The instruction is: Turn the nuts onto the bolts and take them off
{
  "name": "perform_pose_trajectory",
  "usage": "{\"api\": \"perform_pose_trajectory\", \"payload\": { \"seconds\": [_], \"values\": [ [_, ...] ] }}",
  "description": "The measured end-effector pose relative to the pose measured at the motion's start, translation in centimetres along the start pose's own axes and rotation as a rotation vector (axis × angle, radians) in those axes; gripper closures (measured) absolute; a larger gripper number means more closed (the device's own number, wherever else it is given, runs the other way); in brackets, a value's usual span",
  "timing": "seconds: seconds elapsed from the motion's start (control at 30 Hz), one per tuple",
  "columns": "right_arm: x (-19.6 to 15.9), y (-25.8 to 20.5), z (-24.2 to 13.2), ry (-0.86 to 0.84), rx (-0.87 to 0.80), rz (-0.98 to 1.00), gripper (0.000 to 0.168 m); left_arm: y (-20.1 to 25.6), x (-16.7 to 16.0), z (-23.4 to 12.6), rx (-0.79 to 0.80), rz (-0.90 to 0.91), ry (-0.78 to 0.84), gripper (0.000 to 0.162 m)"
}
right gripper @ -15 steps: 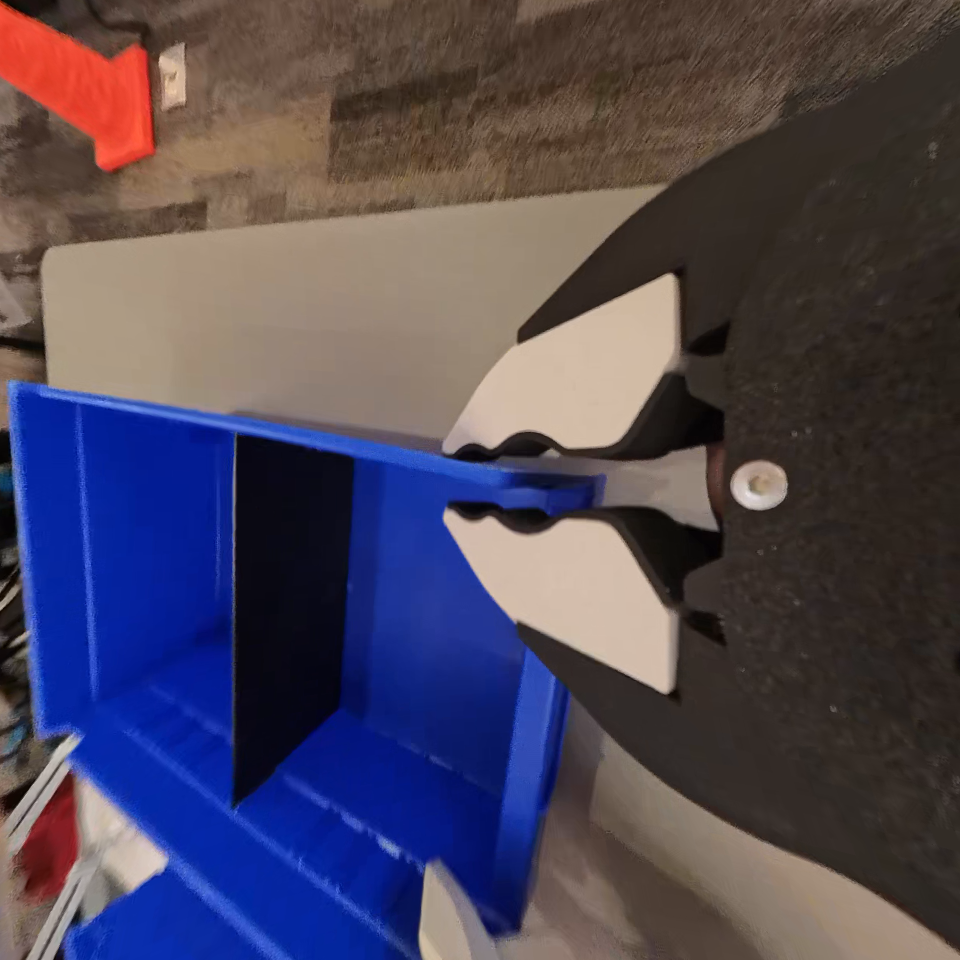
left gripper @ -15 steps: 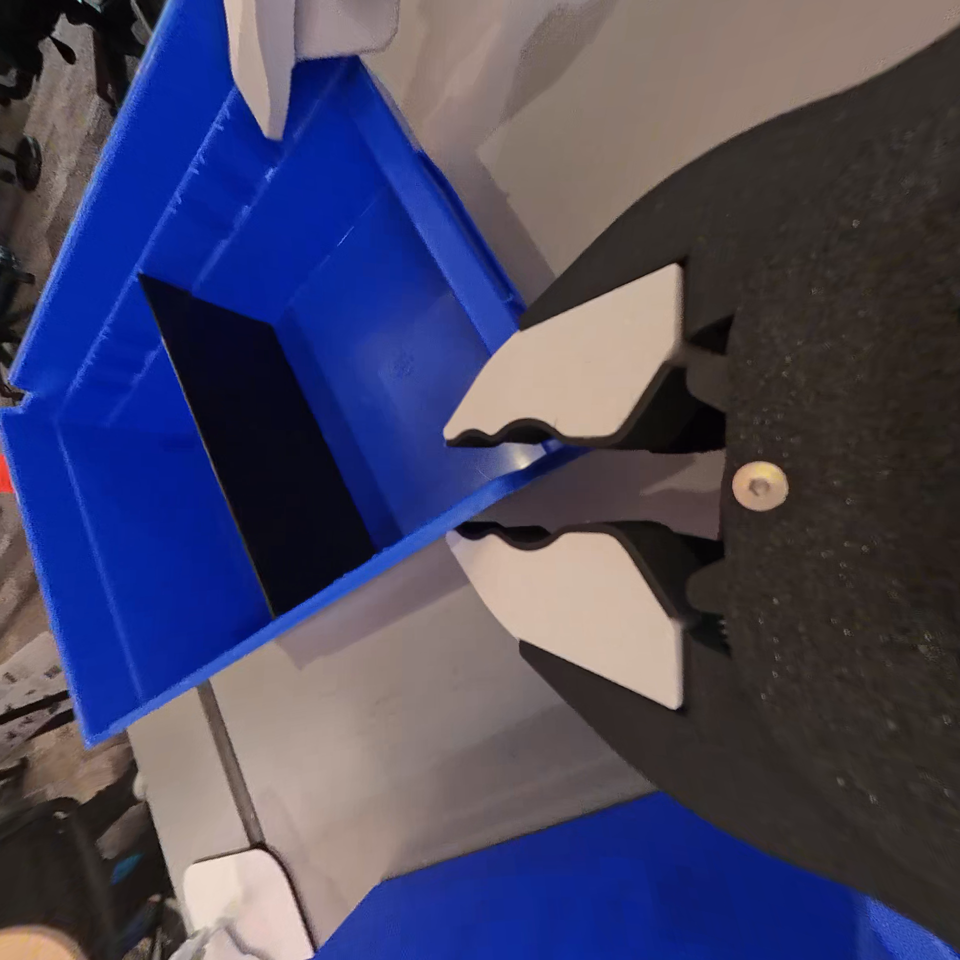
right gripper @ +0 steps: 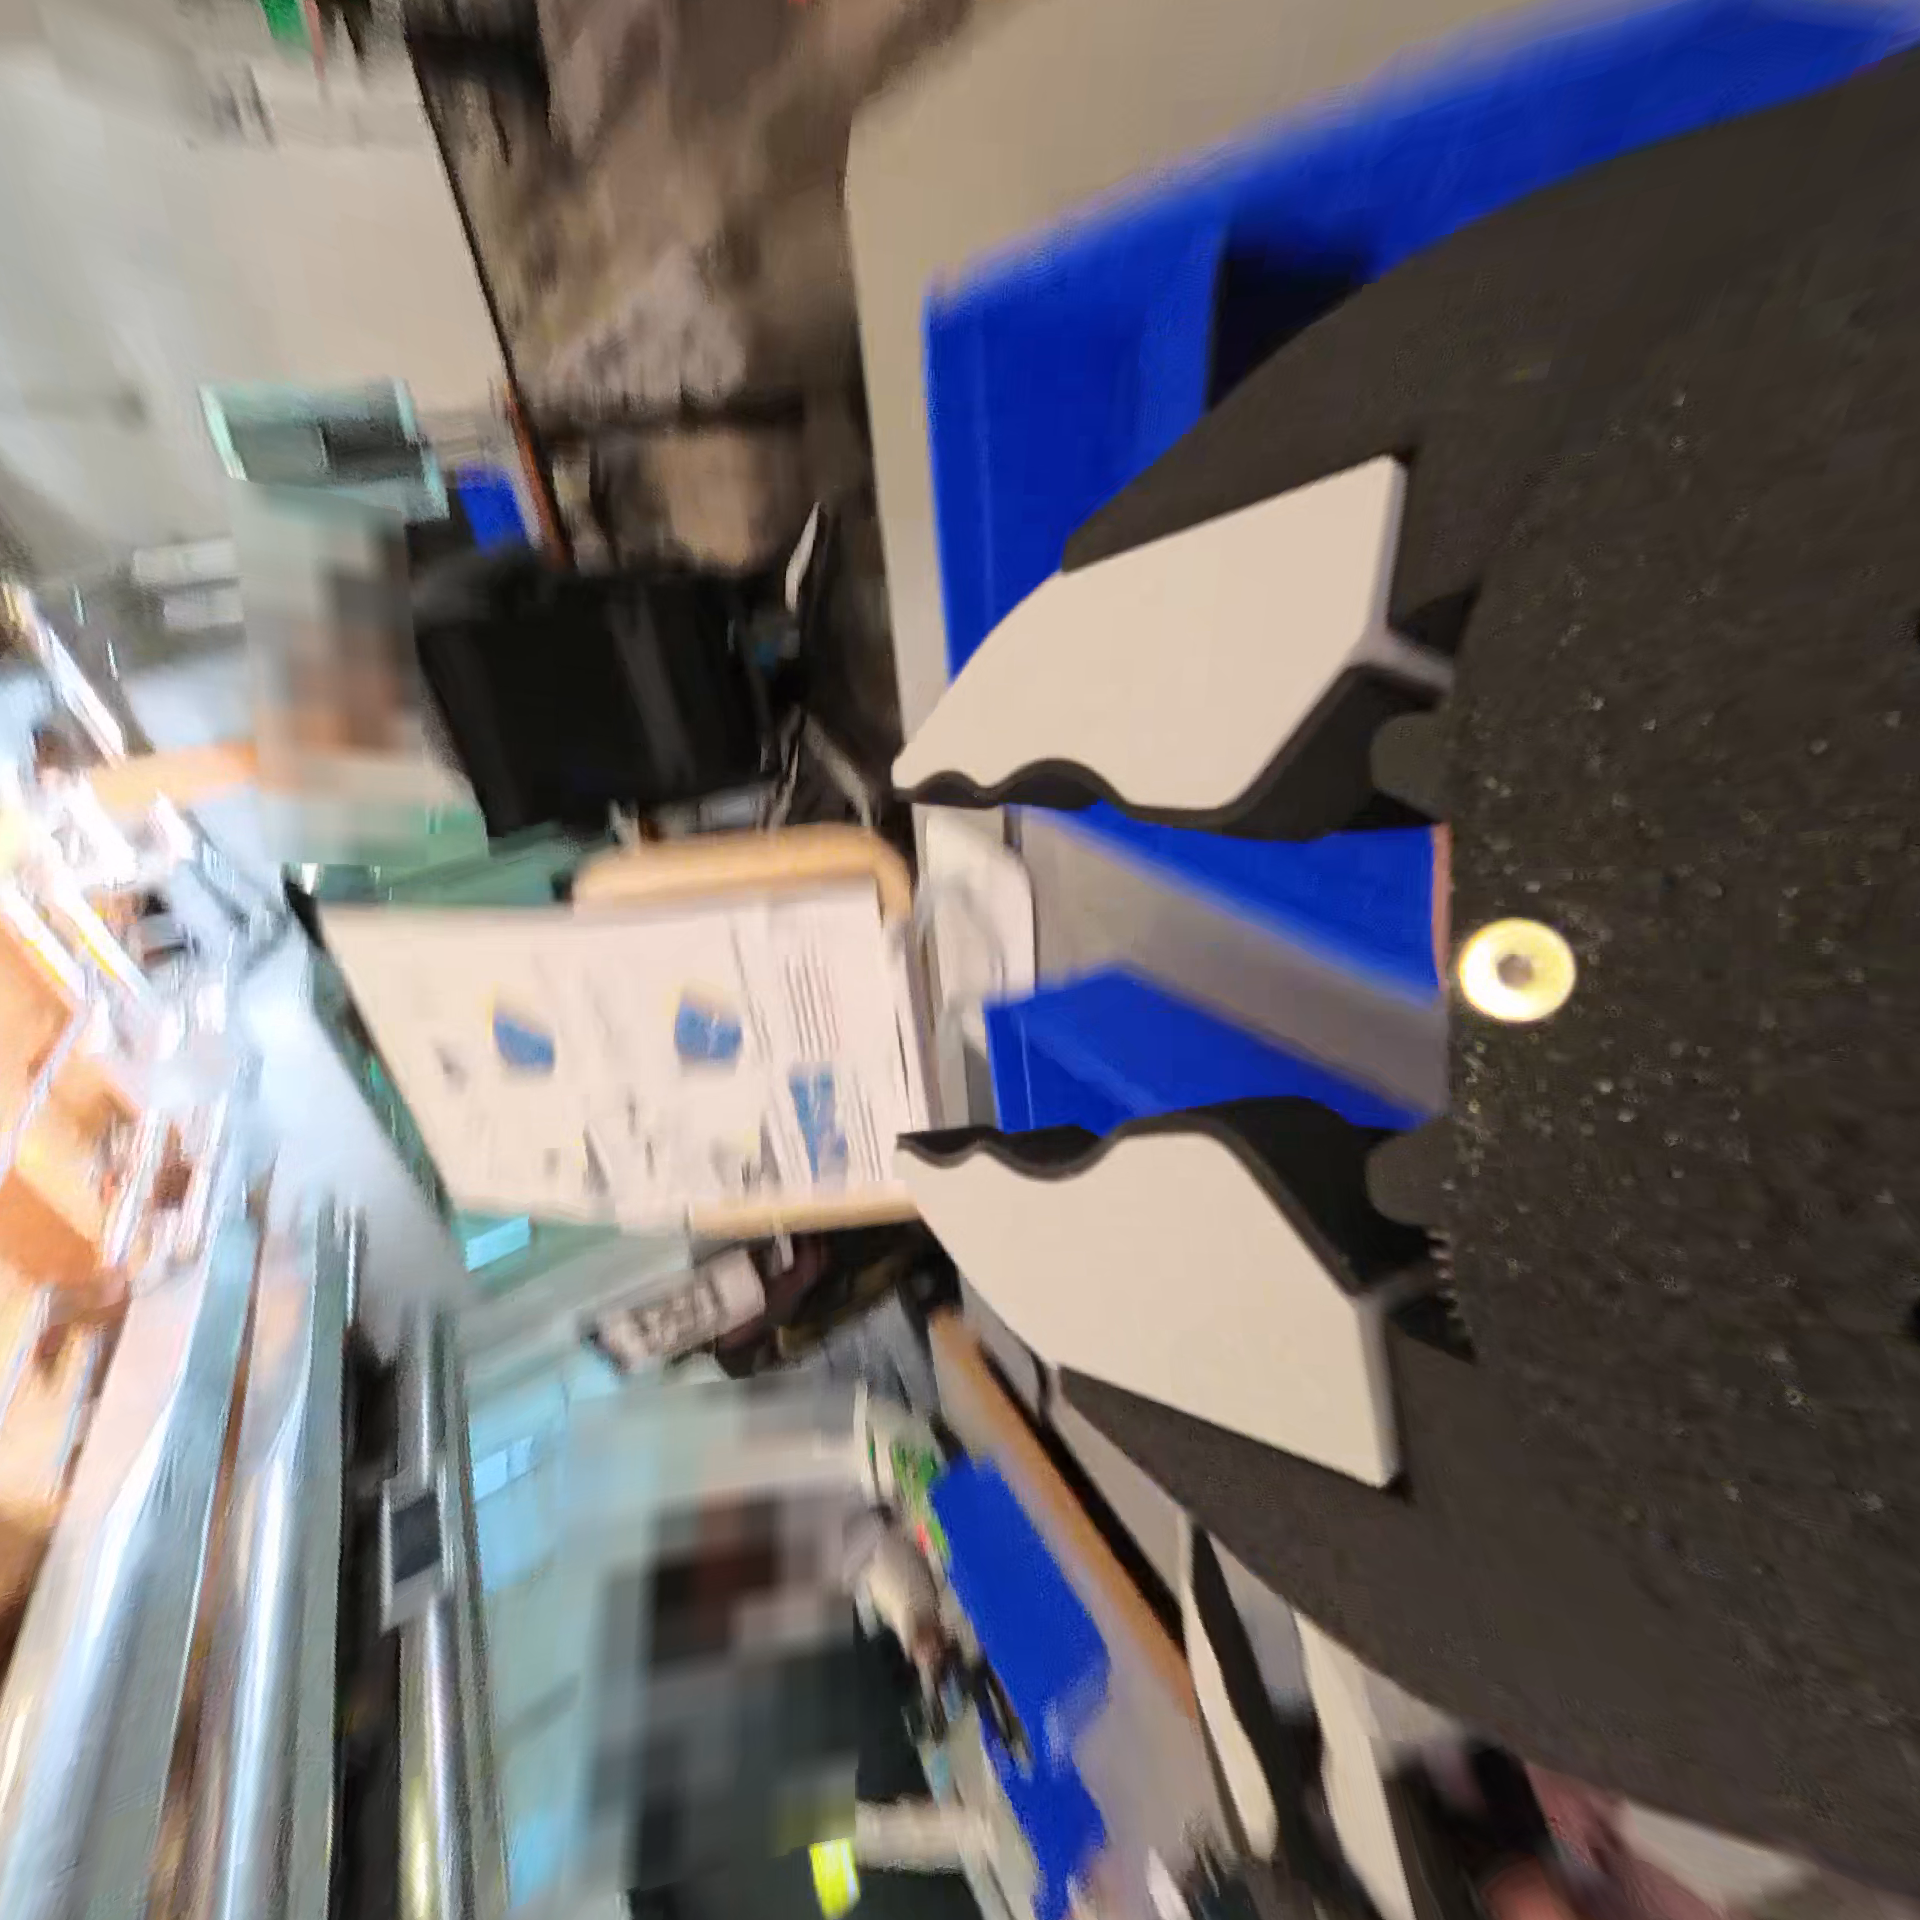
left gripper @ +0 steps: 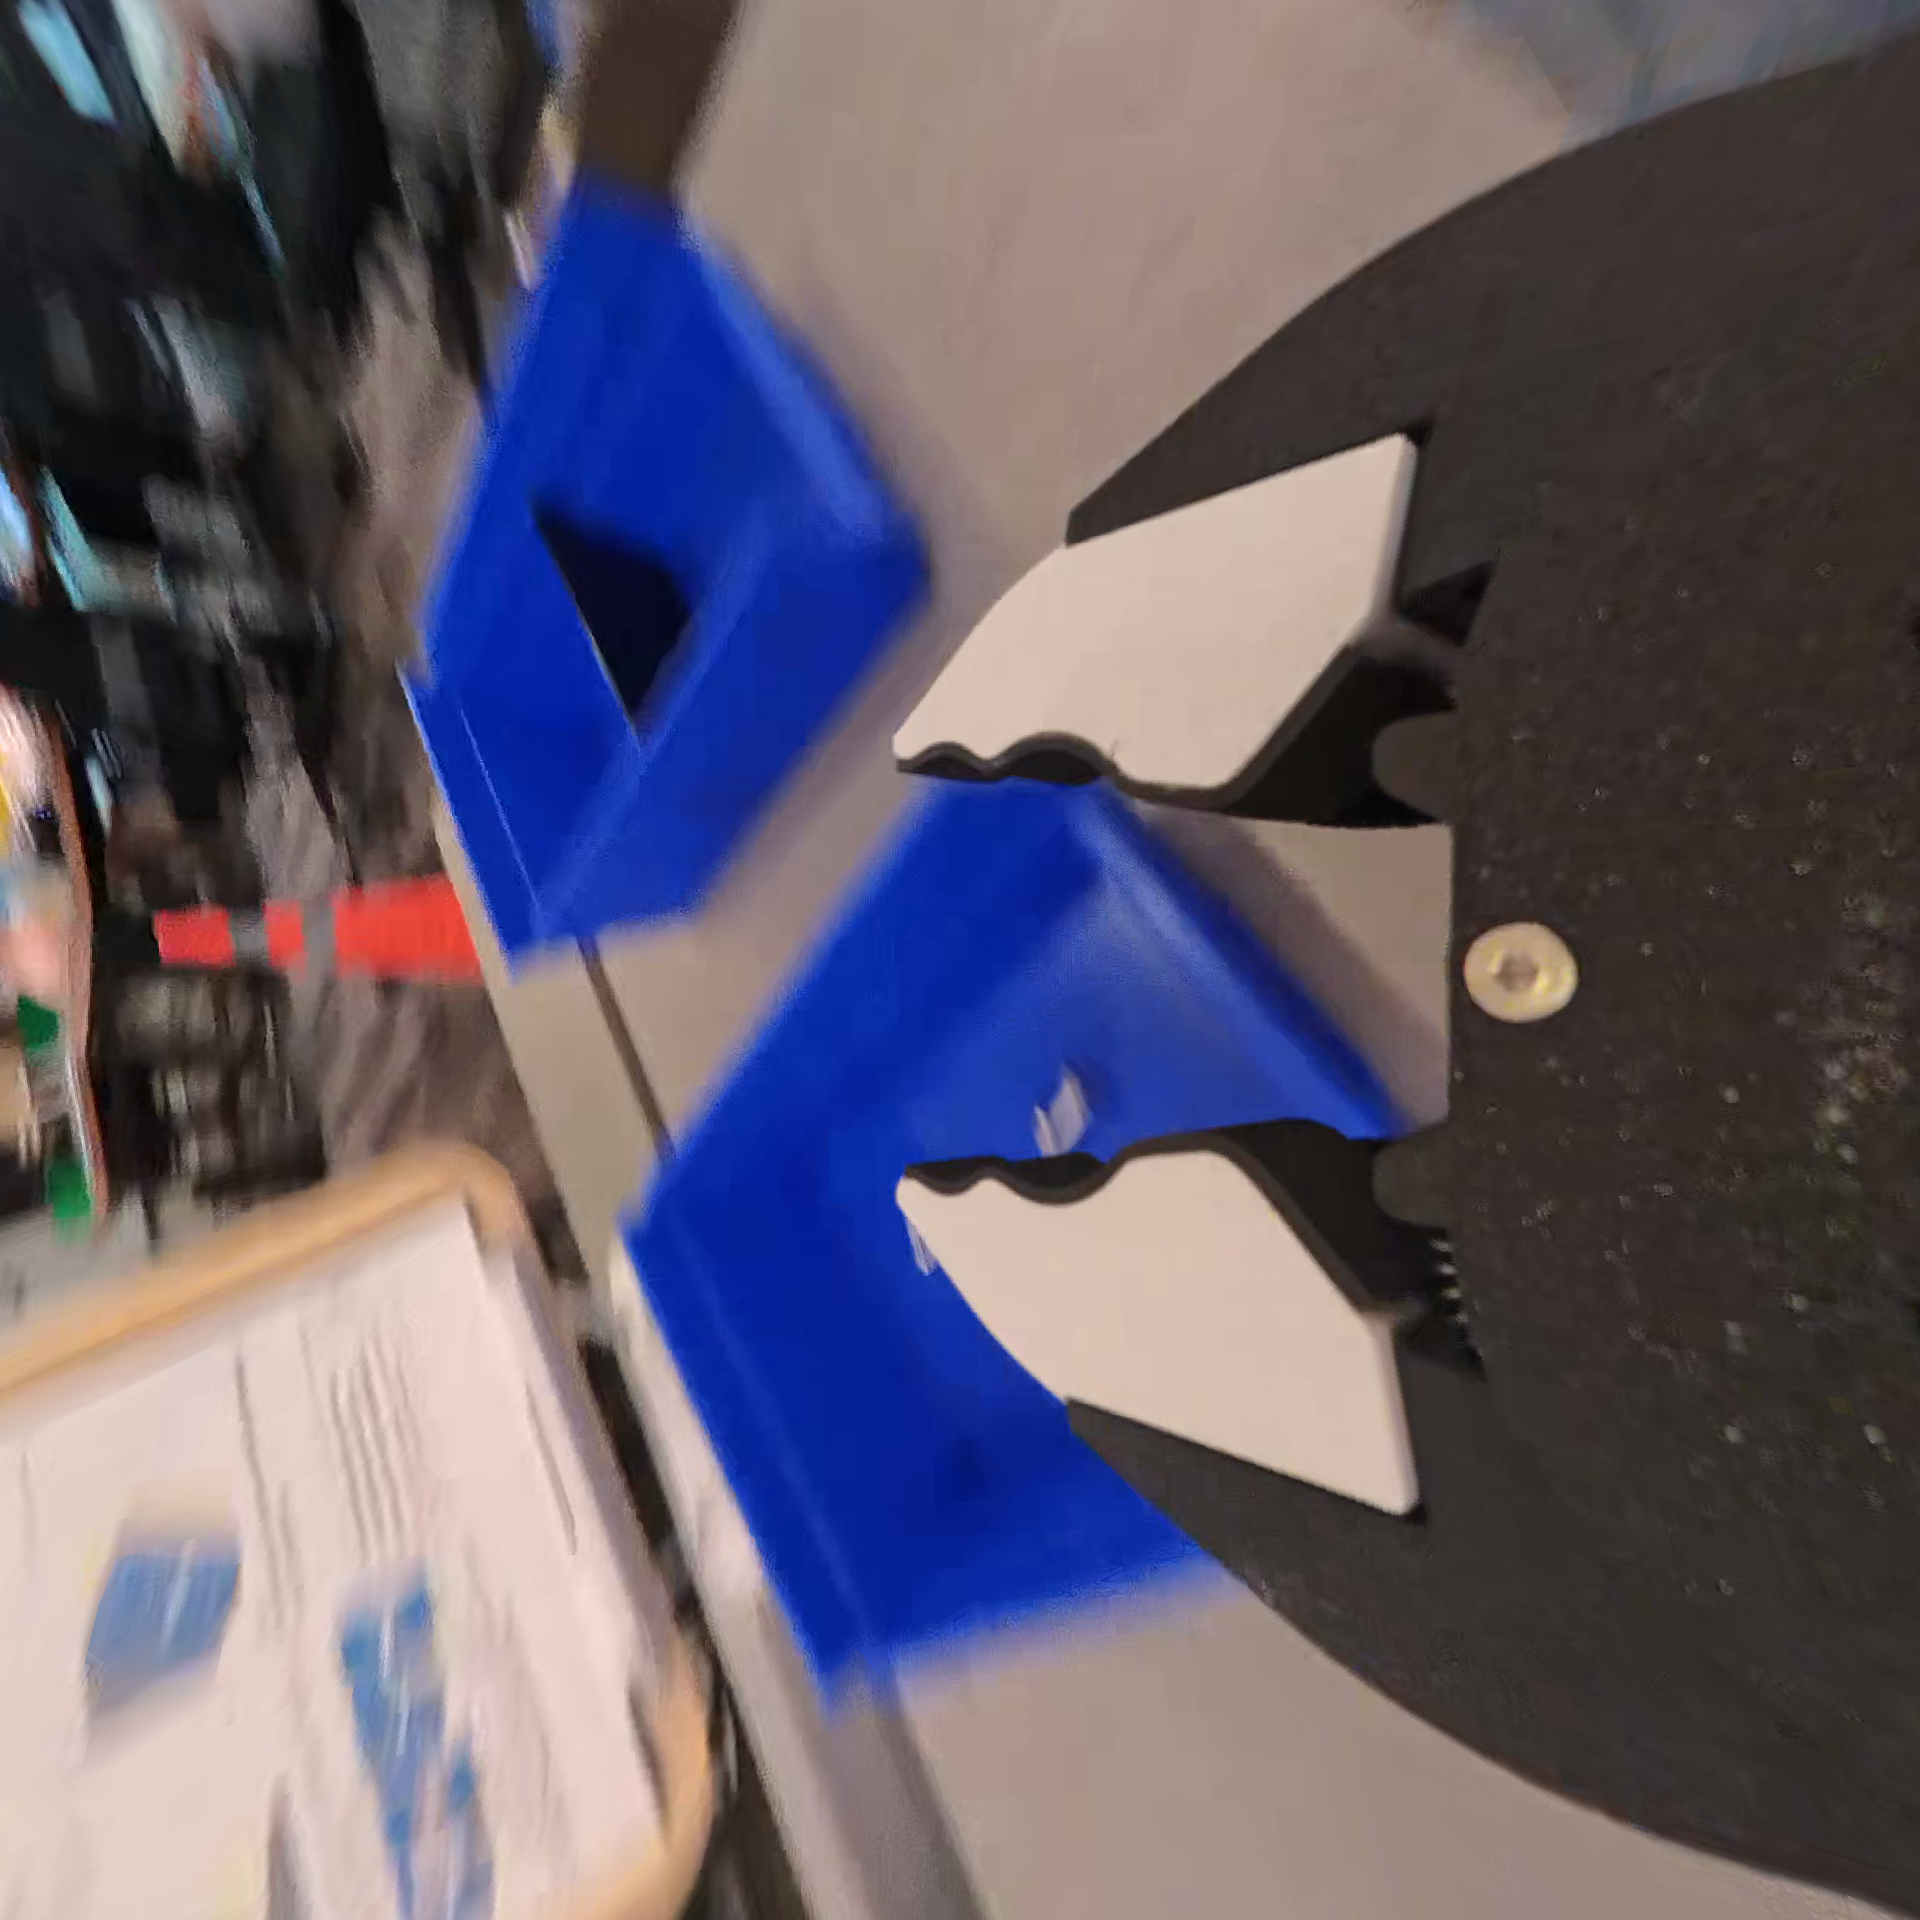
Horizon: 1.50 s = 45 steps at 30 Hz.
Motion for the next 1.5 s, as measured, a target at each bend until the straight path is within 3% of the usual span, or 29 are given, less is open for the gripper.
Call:
{"api": "perform_pose_trajectory", "payload": {
  "seconds": [0.03,0.1,0.17,0.2,0.27,0.3,0.37,0.4,0.43,0.47,0.7,0.9,1.1,1.3,1.5],
  "values": [
    [-1.3,-3.4,1.6,-0.018,0.080,-0.001,0.107,-3.2,-1.3,-0.7,0.121,0.050,-0.030,0.090],
    [-5.8,-8.1,4.7,-0.139,0.118,-0.090,0.095,-8.2,-4.6,-2.2,0.308,0.072,-0.096,0.084],
    [-11.3,-10.3,6.9,-0.263,0.058,-0.207,0.095,-11.2,-7.9,-3.4,0.436,0.051,-0.117,0.089],
    [-14.0,-10.8,7.7,-0.317,0.020,-0.234,0.093,-11.4,-9.3,-3.1,0.412,0.052,-0.151,0.097],
    [-19.3,-11.1,8.3,-0.459,-0.055,-0.227,0.093,-11.9,-10.4,-2.2,0.378,-0.027,-0.189,0.091],
    [-21.4,-11.0,8.3,-0.519,-0.105,-0.233,0.097,-12.0,-10.4,-1.6,0.354,-0.072,-0.165,0.096],
    [-23.9,-10.5,8.1,-0.565,-0.199,-0.277,0.104,-11.8,-10.9,-0.1,0.279,-0.141,-0.177,0.106],
    [-24.7,-10.3,8.1,-0.571,-0.230,-0.296,0.115,-11.6,-11.5,0.6,0.238,-0.168,-0.202,0.121],
    [-25.1,-10.1,8.0,-0.577,-0.261,-0.309,0.153,-12.0,-11.9,0.9,0.258,-0.176,-0.218,0.142],
    [-25.0,-9.8,8.0,-0.565,-0.287,-0.322,0.163,-12.6,-11.9,0.9,0.274,-0.159,-0.220,0.150],
    [-24.9,-14.1,8.7,-0.478,-0.337,-0.338,0.165,-16.2,-11.4,-1.1,0.320,-0.235,-0.210,0.158],
    [-25.9,-23.3,13.4,-0.394,-0.253,-0.337,0.163,-24.5,-10.7,-6.8,0.396,-0.200,-0.123,0.158],
    [-30.9,-31.6,17.4,-0.429,-0.205,-0.423,0.163,-33.0,-13.4,-12.4,0.460,-0.225,-0.110,0.158],
    [-35.0,-33.5,18.8,-0.518,-0.186,-0.380,0.162,-36.3,-16.2,-13.2,0.483,-0.252,-0.183,0.159],
    [-35.8,-33.9,19.1,-0.493,-0.168,-0.376,0.157,-37.4,-17.7,-12.3,0.435,-0.310,-0.136,0.158]
  ]
}}
Point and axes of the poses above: each gripper's, where its closed fingertips meet, z out along the fingers, x out of its top, y = z × x across the jaws, the point moved 2 cm from there along -z, back along the fingers, and after that the axes turned 3 degrees about y, right-handed, at the moved point
